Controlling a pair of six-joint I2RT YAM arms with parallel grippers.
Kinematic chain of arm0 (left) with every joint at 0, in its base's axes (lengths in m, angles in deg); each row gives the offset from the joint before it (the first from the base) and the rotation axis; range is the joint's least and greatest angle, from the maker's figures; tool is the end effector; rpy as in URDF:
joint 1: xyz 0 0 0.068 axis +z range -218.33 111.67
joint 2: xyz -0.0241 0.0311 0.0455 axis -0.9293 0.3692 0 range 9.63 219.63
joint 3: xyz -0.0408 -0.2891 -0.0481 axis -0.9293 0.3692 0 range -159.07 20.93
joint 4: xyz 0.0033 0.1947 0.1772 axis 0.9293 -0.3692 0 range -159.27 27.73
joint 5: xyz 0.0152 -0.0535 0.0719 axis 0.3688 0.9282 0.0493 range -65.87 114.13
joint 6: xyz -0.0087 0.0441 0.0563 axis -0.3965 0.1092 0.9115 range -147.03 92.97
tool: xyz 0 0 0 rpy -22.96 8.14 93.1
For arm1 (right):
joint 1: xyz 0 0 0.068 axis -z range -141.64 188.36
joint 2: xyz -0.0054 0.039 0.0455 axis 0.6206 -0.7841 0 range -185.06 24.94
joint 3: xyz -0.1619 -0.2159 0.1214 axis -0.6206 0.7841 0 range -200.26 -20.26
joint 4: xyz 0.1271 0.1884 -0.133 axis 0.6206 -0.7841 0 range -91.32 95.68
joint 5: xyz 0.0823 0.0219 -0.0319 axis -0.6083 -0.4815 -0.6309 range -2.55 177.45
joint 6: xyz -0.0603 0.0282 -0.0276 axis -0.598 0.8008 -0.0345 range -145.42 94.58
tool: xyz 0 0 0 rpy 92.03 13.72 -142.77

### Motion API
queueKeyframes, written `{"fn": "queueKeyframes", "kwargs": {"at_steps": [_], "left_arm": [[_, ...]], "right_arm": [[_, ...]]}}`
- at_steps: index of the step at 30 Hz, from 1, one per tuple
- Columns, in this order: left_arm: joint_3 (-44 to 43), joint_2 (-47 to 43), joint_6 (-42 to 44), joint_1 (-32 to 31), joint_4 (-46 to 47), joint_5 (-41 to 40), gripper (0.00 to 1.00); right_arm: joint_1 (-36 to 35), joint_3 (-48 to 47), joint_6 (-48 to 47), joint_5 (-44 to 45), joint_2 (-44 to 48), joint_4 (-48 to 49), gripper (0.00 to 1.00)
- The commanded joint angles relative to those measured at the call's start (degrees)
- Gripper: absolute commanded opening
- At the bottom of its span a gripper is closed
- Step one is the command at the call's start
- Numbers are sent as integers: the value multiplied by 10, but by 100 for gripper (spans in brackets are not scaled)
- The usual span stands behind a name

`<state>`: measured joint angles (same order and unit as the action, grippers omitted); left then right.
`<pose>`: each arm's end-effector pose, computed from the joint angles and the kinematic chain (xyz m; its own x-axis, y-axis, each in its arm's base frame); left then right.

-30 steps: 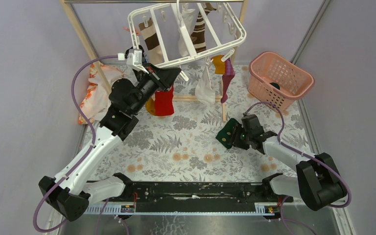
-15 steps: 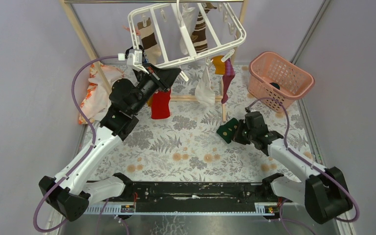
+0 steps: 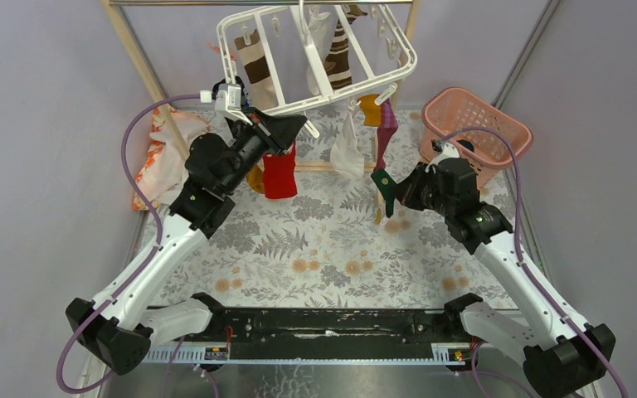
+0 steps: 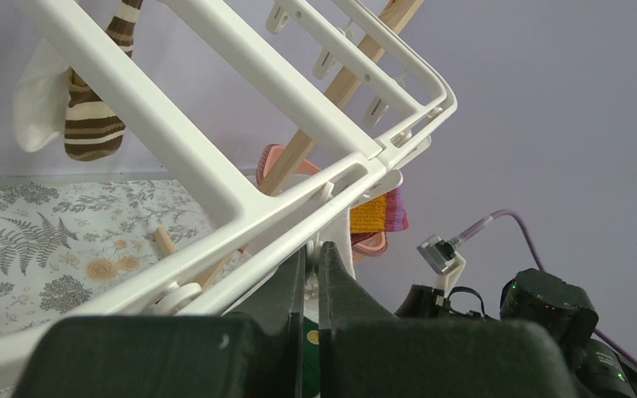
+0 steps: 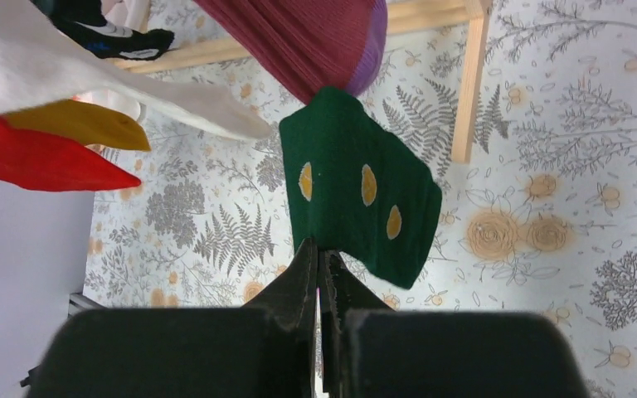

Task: Clip the socks to the hanger
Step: Pick up the sock at the center of the board, then place the sock at the center of the board.

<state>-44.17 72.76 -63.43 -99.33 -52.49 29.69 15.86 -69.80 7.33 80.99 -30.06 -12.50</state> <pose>0.2244 -0.1415 0.4658 -0.2120 -0.5617 -0.7997 0.5815 0.5852 -0.5652 0.2086 0.0937 0.3320 -0.5687 0.3462 -0.7461 -0.1996 0.8219 0.5335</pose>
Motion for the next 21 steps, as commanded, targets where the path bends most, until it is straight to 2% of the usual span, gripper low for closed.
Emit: {"fn": "queueKeyframes", "kwargs": {"at_steps": [1, 9, 17, 21], "left_arm": [[10, -8, 5, -1, -15, 30, 0], [8, -10, 11, 0, -20, 29, 0], [9, -12, 13, 1, -20, 27, 0], [9, -13, 12, 5, -20, 28, 0]], "right_arm": [[-3, -25, -20, 11, -12, -19, 0], [-3, 30, -13, 20, 0, -6, 0], [4, 7, -34, 47, -11, -25, 0], [63, 7, -34, 14, -13, -21, 0]]}}
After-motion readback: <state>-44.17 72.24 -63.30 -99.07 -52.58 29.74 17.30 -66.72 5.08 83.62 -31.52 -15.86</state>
